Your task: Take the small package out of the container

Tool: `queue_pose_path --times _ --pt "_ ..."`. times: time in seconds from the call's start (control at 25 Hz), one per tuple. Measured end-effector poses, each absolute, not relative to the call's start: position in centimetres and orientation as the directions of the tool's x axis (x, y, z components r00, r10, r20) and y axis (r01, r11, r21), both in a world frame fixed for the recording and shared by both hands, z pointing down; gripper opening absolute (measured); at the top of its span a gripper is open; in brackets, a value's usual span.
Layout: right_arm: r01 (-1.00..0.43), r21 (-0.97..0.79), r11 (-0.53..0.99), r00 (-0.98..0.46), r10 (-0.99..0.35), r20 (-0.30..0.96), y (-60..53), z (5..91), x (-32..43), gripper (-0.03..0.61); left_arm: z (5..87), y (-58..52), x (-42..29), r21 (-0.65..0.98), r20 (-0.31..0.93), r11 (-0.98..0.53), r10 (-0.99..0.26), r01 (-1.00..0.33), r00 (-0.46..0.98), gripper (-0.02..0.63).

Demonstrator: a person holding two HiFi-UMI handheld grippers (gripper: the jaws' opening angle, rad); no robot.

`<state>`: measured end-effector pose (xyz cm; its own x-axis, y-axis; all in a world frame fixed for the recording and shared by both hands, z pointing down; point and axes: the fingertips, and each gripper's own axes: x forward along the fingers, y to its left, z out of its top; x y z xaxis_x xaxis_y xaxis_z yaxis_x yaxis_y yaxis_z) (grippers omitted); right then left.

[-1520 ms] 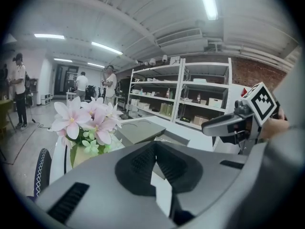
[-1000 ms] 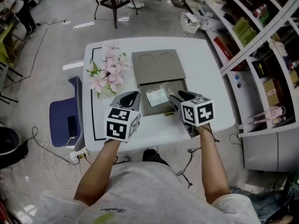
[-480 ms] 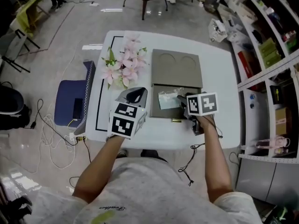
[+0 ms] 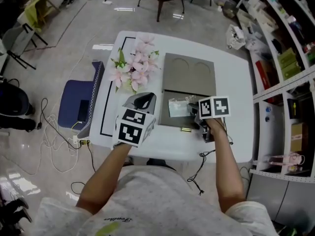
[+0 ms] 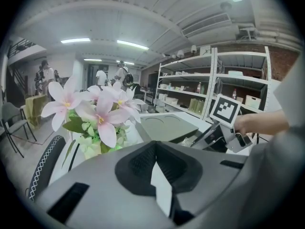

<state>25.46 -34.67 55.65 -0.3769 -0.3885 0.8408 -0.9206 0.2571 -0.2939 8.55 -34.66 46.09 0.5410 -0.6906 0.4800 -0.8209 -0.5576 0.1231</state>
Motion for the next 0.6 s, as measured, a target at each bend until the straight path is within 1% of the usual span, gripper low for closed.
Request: queue_pose_path --times 0.2,0.6 --pt "-0.928 -0.29 0.233 -0.364 -0.401 0.84 -34.7 56.1 26.2 0.008 46.1 -34.4 7.7 0.127 0.481 -0.535 -0.703 -0.835 0.524 0.003" --pt "-0.921 -0.312 0.232 -0.386 -0.448 0.806 -34.0 54.6 25.8 0.006 45.8 -33.9 6.8 0.121 0.474 -0.54 -0.706 -0.833 0.526 0.003"
